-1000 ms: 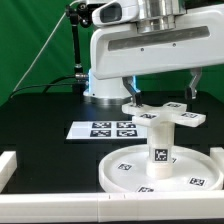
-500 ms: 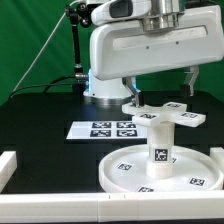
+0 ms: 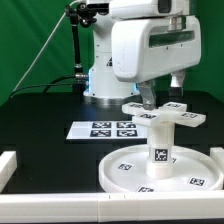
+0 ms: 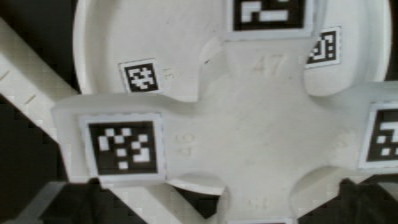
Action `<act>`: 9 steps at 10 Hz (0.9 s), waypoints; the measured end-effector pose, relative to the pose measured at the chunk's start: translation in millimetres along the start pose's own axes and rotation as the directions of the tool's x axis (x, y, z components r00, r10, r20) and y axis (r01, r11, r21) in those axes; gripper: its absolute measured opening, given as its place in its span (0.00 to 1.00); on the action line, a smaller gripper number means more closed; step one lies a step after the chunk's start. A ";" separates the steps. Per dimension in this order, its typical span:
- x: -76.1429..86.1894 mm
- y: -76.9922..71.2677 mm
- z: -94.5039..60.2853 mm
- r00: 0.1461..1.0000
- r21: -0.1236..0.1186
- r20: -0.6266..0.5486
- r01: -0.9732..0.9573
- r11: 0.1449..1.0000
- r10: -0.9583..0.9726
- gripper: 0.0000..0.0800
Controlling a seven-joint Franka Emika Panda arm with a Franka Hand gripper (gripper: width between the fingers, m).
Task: Assemble round table
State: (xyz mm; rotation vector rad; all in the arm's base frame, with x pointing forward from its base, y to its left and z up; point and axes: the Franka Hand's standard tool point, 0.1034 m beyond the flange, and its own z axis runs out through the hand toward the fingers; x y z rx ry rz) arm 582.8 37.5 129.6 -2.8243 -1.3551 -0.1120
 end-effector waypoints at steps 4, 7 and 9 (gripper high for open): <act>0.4 0.4 1.3 0.930 -0.034 0.037 0.367 0.930 -0.365 0.81; -0.7 1.2 1.3 0.813 -0.026 0.066 0.581 0.813 -0.579 0.81; -4.1 0.0 3.7 0.759 -0.016 0.075 0.650 0.760 -0.647 0.81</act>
Offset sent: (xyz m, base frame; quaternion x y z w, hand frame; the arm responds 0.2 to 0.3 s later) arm -0.0016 0.0084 0.0045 -0.0129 -0.0058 -0.2144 0.9767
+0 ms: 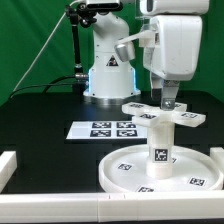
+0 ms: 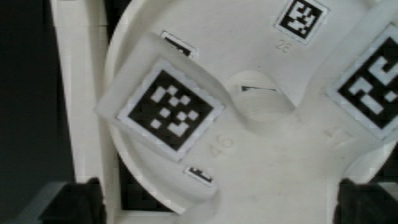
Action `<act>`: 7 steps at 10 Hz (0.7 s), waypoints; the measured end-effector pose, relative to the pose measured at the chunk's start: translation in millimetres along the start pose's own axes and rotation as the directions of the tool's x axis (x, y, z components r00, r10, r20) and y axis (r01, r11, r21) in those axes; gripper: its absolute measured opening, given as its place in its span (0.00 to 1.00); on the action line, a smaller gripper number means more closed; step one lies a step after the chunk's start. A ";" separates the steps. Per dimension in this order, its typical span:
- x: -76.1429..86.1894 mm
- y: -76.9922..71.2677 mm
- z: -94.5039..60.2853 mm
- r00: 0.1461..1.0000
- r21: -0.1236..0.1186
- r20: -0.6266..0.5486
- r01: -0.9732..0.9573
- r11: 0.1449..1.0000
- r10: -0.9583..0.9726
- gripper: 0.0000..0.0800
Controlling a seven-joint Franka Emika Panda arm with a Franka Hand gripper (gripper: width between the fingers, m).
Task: Assemble round table
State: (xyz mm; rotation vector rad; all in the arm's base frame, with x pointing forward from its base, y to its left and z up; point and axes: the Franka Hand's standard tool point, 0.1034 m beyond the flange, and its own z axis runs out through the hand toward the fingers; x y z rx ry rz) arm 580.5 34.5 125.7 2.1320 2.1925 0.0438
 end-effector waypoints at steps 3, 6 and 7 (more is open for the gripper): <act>-1.9 -5.4 4.1 0.989 0.013 0.008 0.146 0.989 -0.147 0.81; 0.6 -9.2 6.5 0.994 0.019 0.007 0.111 0.994 -0.112 0.81; 3.3 -9.6 6.7 0.994 0.019 0.005 0.107 0.994 -0.107 0.81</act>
Offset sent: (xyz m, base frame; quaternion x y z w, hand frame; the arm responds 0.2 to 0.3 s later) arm -0.0080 -0.0006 -0.0033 0.0051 0.0031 0.0002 1.0000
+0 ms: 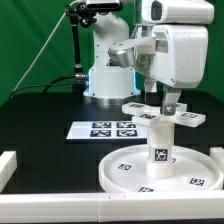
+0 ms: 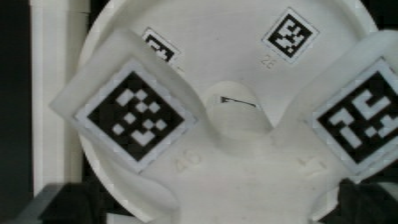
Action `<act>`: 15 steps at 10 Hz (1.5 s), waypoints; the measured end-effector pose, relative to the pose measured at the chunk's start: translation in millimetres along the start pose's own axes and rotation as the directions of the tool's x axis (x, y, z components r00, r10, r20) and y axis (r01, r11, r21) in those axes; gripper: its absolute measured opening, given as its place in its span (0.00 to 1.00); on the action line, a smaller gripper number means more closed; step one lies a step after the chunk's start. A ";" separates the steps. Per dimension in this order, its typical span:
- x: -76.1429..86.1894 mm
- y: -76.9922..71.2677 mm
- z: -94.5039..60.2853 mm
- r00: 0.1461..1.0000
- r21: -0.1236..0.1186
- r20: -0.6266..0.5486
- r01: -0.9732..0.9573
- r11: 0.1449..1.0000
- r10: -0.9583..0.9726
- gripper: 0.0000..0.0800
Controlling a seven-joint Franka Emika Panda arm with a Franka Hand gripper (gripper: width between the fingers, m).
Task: Assemble round table
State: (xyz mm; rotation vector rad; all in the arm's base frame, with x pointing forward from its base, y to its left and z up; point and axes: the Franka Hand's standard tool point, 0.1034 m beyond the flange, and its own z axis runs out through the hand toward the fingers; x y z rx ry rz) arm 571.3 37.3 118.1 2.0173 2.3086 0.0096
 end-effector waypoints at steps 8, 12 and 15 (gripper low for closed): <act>2.1 -10.2 15.1 1.000 0.029 -0.003 -0.014 0.999 0.014 0.81; -7.8 -8.6 14.6 1.000 0.034 0.003 -0.017 0.999 0.017 0.56; -8.6 -9.3 15.3 0.996 0.036 0.004 -0.095 0.995 0.095 0.56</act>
Offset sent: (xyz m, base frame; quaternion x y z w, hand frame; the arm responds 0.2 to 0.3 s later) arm -0.0134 0.0047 -0.0045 0.0042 0.0054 0.0061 1.0000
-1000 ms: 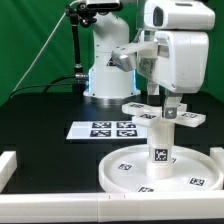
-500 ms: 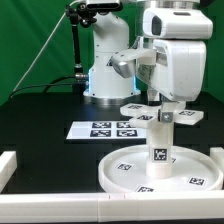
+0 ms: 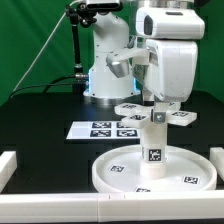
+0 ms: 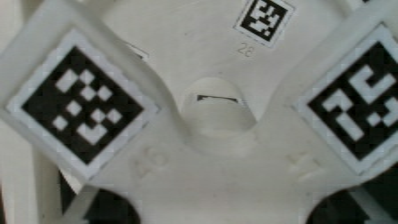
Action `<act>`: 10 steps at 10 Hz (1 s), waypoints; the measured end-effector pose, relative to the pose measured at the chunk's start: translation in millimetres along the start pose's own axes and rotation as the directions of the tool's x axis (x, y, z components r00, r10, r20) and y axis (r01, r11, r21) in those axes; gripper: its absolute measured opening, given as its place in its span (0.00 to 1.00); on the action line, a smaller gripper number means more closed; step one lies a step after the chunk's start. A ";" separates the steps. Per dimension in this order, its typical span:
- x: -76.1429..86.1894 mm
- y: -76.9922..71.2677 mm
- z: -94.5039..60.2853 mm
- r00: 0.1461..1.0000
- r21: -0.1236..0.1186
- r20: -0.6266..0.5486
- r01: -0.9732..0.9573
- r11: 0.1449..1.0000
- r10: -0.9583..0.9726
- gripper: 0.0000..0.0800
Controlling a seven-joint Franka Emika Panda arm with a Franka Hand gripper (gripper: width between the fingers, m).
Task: Assemble round table
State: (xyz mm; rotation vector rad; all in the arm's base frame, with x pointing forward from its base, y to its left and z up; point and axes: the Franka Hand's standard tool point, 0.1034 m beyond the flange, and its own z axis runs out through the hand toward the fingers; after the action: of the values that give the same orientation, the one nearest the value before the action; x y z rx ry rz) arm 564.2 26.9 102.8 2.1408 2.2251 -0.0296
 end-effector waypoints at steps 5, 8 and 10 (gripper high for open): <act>1.5 -2.7 1.1 0.759 0.008 -0.018 -0.651 0.759 0.651 0.56; 1.6 -2.8 1.0 0.613 0.012 -0.016 -0.789 0.614 0.790 0.56; 1.8 -2.9 1.0 0.482 0.023 -0.017 -0.876 0.482 0.876 0.56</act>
Offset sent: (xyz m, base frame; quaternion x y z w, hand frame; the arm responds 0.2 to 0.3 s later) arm -0.0162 0.0060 -0.0066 0.0138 0.0350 0.3795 0.9244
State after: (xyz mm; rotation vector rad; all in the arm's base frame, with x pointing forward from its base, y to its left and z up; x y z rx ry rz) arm 561.3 28.5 101.6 2.9982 0.8329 0.0331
